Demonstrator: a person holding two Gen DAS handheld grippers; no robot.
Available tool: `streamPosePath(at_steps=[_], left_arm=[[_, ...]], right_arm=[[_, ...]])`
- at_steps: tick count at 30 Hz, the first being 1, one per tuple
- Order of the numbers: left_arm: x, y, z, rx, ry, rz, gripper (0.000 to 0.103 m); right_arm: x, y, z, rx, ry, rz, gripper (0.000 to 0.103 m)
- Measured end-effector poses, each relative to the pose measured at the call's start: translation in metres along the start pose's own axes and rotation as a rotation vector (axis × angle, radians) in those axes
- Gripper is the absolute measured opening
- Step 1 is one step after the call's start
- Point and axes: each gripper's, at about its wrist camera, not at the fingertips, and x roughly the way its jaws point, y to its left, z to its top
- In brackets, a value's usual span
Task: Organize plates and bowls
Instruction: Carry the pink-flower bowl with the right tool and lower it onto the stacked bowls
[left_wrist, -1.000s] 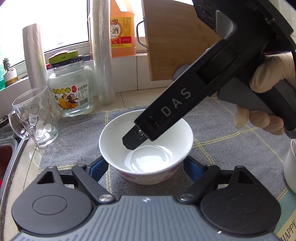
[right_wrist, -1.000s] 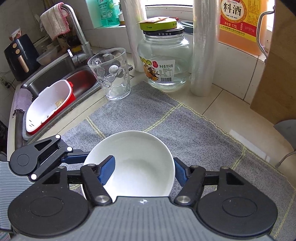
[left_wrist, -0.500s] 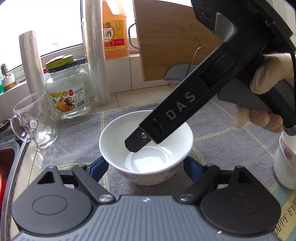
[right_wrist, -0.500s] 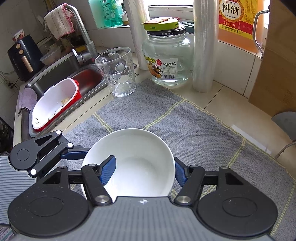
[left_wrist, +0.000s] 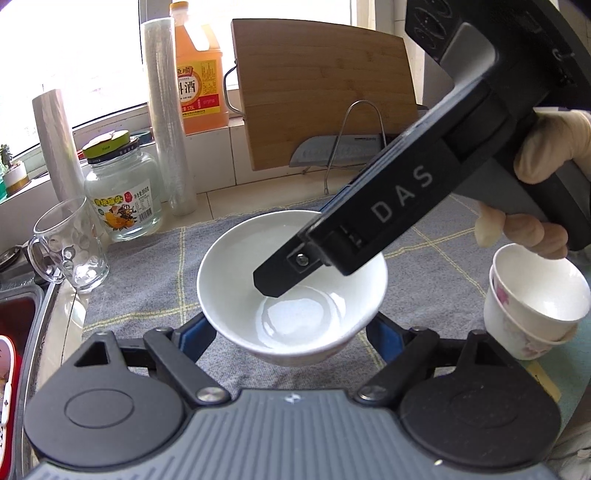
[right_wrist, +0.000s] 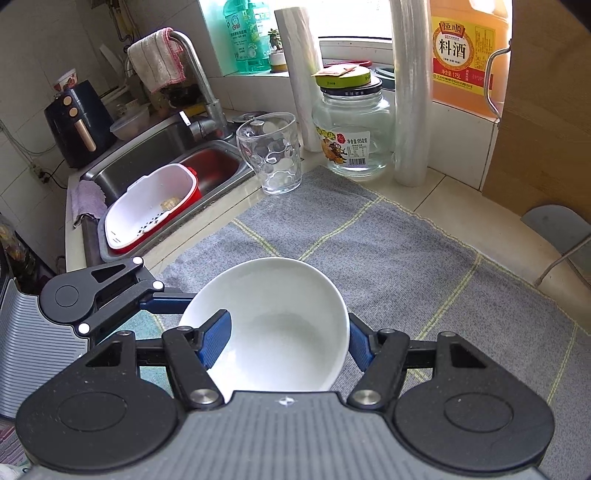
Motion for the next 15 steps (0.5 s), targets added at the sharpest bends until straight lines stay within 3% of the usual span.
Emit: streamPosePath(at_steps=[15], left_arm=[[-0.042,-0.057,-0.004,0.036,0.019,-0.063,0.087]], right_arm=[[-0.072,0.019,-0.057,0.005,-0.039,-0.021,0.073]])
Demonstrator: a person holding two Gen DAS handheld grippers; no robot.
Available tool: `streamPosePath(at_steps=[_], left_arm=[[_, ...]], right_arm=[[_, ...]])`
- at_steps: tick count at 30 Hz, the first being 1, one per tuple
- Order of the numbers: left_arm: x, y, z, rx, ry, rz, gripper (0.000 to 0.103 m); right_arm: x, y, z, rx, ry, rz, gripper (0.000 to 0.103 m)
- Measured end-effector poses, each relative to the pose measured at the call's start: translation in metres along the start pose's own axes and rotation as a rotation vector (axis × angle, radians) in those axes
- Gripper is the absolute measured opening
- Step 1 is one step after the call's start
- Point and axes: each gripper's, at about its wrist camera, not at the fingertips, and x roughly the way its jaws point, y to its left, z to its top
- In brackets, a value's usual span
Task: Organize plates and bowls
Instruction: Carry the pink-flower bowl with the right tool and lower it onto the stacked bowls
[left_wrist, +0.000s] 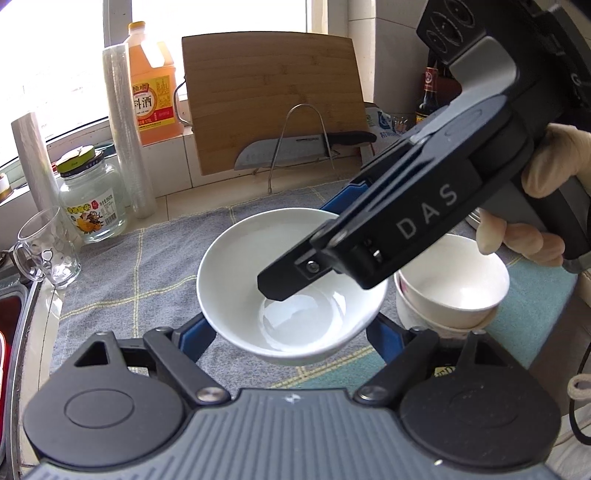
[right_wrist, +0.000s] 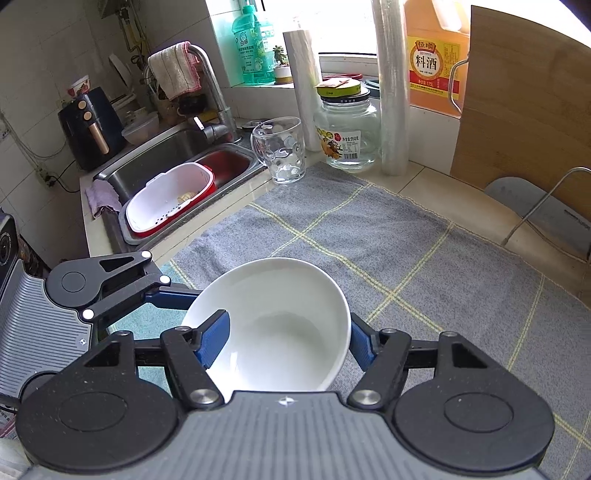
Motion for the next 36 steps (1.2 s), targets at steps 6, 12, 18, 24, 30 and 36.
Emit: streamPosePath(at_steps=[6,12,18,24,30,36], left_arm=[[-0.010,-0.027,0.013,0.037,-0.018,-0.032,0.087],[-0.009,-0.051,0.028,0.075,-0.038,-0.077,0.087],[-0.001,-0.074,0.037,0.119,-0.056,-0.132,0.087],[0.012,-0.092,0.042,0.147,-0.047,-0.180,0.087],[0.028,-0.103,0.040,0.157,-0.017,-0.206,0.087],[0.039,-0.104,0.038,0.140,0.014,-0.220,0.087]], right_arm=[[-0.029,-0.005,-0.018,0.025,-0.022,-0.021,0.073],[-0.059,-0.014,-0.032,0.050,-0.058,-0.070,0.073],[-0.084,-0.026,-0.049,0.087,-0.082,-0.131,0.073],[-0.097,-0.040,-0.066,0.132,-0.085,-0.177,0.073],[-0.097,-0.054,-0.081,0.178,-0.077,-0.187,0.073],[-0.089,-0.060,-0.090,0.192,-0.057,-0.185,0.073]])
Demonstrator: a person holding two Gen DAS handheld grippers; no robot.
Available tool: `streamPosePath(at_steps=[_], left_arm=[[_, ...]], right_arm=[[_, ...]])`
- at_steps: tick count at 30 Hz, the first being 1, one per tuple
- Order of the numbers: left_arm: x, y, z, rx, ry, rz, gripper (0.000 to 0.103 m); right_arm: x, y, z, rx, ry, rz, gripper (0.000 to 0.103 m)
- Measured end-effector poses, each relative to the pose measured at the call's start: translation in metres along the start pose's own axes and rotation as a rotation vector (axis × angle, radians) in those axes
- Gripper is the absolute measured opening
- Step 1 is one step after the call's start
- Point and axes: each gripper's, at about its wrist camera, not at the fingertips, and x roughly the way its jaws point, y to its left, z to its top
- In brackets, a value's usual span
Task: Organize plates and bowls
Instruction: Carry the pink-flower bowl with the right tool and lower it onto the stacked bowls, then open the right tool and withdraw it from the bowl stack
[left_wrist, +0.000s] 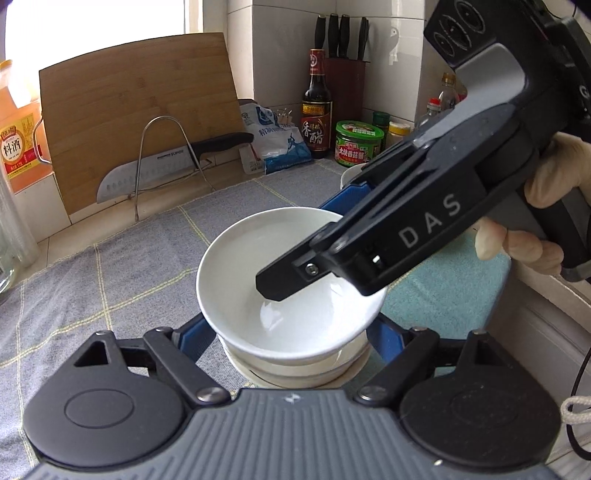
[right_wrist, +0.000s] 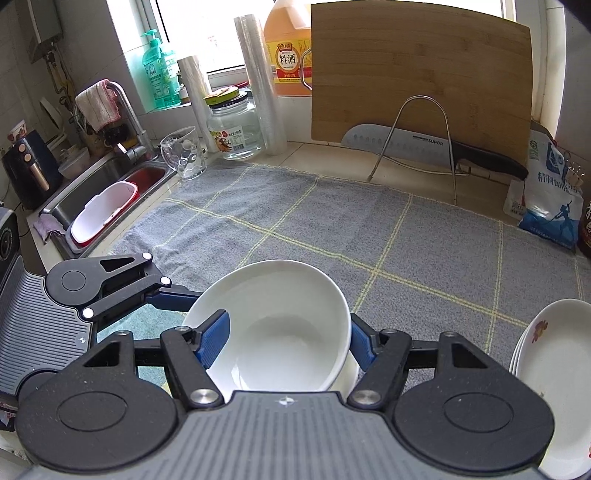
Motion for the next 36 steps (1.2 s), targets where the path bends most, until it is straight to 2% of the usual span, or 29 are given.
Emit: streamPosePath(at_steps=[28,36], left_arm=[[0.0046,0.0017,0.0060,-0.006,0.043,-0.014,0.088],[0.0070,0.0039,0.0058,-0.014,0.056,-0.032,0.093]], right_arm=[[0.0047,-0.0056,-0.0034,0.014,0.014,0.016,0.075],[0.0080,-0.0045,-0.0060,0.010,0.026,0.011,0.076]])
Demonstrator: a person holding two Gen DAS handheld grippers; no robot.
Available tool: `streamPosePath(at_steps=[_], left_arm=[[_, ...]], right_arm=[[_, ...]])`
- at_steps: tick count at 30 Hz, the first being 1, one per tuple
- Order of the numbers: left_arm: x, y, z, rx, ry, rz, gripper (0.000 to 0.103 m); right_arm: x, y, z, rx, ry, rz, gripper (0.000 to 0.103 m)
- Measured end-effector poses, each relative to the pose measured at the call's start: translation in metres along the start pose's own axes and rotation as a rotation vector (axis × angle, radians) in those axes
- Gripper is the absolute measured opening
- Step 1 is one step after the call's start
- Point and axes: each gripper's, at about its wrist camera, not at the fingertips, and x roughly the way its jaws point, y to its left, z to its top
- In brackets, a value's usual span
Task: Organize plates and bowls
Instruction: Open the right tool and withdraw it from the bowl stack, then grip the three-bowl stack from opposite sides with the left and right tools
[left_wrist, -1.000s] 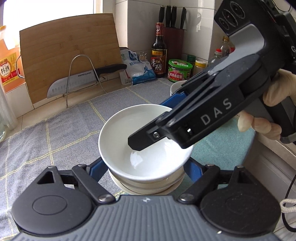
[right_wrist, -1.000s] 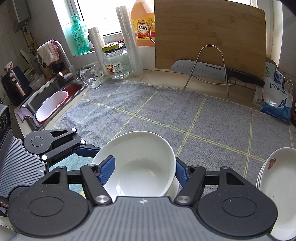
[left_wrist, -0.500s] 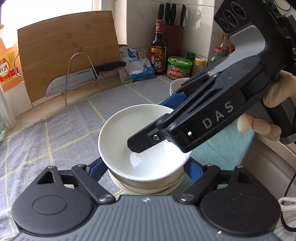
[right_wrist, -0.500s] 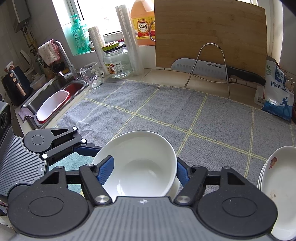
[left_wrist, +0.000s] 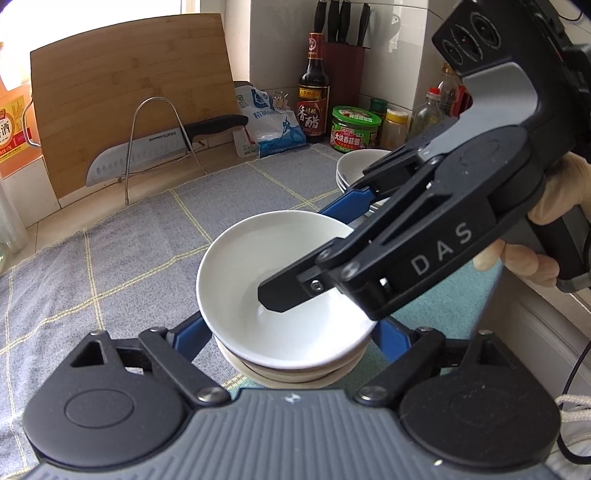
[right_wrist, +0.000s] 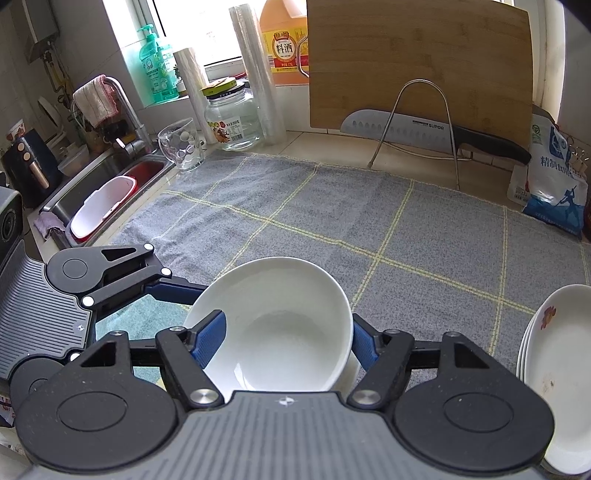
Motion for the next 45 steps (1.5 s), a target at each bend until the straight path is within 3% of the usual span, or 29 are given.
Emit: streamPosePath(at_steps=[6,10,21,30,35,38,45], left_arm=[[-0.005,0.004,-0.002,-0.013,-0.005,-0.023,0.095],[-0.015,0.006,-0.003,-0.014,-0.033,-0.026,0.098],[-0.033,0.015,-0.019,0.008,-0.088,0.010,0.098],[-0.032,0.021,-0.032,0.052,-0.054,0.022,0.098],[-0.029,0.028,-0.039,0.046,-0.005,-0.017,0.098],[-0.031,0.031,-0.042,0.060,-0.029,-0.021,0.098],[-0.021,0.036,-0.045,0.128,-0.059,-0.045,0.098]], right_arm=[[-0.003,-0.002,-0.002,0.010,-0.017,0.002,0.088],[-0.011,-0.003,-0.002,0.011,-0.062,-0.016,0.103],[-0.028,-0.035,-0.015,0.079,-0.108,-0.172,0.103],[-0.031,-0.051,-0.031,0.132,-0.098,-0.267,0.103],[-0.047,-0.044,-0.039,0.106,-0.152,-0.240,0.103],[-0.057,-0.032,-0.043,0.061,-0.183,-0.240,0.103],[-0.072,0.007,-0.060,-0.046,-0.209,-0.328,0.103]])
